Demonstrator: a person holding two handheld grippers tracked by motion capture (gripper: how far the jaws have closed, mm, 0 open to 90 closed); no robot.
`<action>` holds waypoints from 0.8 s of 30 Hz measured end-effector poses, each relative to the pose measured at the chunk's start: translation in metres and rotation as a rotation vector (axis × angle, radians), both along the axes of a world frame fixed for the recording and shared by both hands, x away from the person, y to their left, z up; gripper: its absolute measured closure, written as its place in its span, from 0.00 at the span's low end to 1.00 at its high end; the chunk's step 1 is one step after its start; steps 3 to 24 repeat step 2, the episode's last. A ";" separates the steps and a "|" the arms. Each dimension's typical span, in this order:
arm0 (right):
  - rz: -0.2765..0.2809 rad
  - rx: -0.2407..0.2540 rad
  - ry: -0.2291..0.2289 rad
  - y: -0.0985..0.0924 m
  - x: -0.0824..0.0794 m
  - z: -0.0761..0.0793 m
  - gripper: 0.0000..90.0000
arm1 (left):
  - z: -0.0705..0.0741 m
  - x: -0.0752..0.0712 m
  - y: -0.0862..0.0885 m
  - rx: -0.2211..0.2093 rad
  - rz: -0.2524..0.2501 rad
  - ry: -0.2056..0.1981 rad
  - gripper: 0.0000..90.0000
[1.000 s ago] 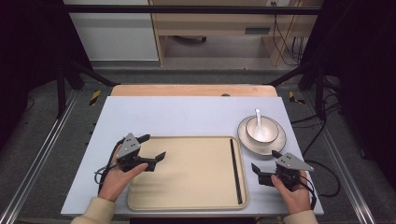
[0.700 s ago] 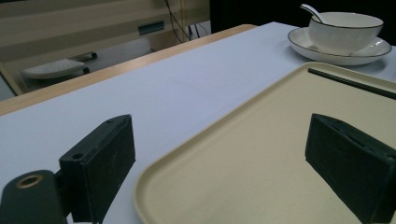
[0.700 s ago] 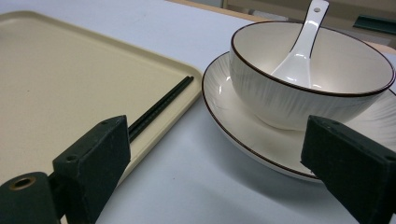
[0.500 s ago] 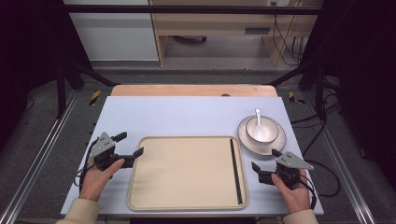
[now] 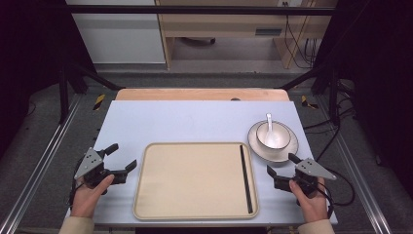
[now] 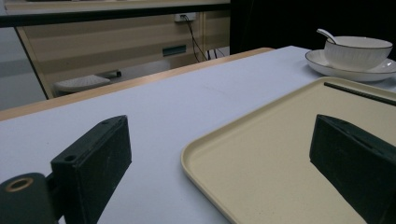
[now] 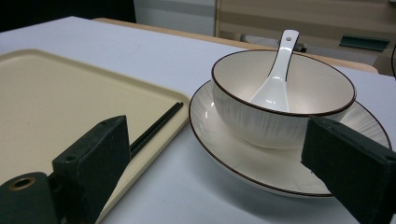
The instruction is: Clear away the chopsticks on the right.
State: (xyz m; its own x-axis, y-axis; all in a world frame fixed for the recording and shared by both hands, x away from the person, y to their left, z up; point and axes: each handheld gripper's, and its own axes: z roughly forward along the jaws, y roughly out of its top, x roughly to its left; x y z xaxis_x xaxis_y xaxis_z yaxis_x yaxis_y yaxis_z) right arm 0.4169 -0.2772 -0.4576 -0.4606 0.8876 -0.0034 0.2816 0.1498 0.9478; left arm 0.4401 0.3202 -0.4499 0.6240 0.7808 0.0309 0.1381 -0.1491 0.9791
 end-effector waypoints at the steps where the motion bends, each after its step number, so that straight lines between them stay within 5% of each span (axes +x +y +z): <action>1: -0.002 0.005 -0.004 -0.001 0.000 0.000 0.08 | 0.001 -0.001 0.001 0.002 0.004 -0.008 0.06; 24: -0.003 0.015 -0.009 0.000 0.000 0.001 0.07 | 0.001 -0.001 0.001 0.002 0.004 -0.008 0.05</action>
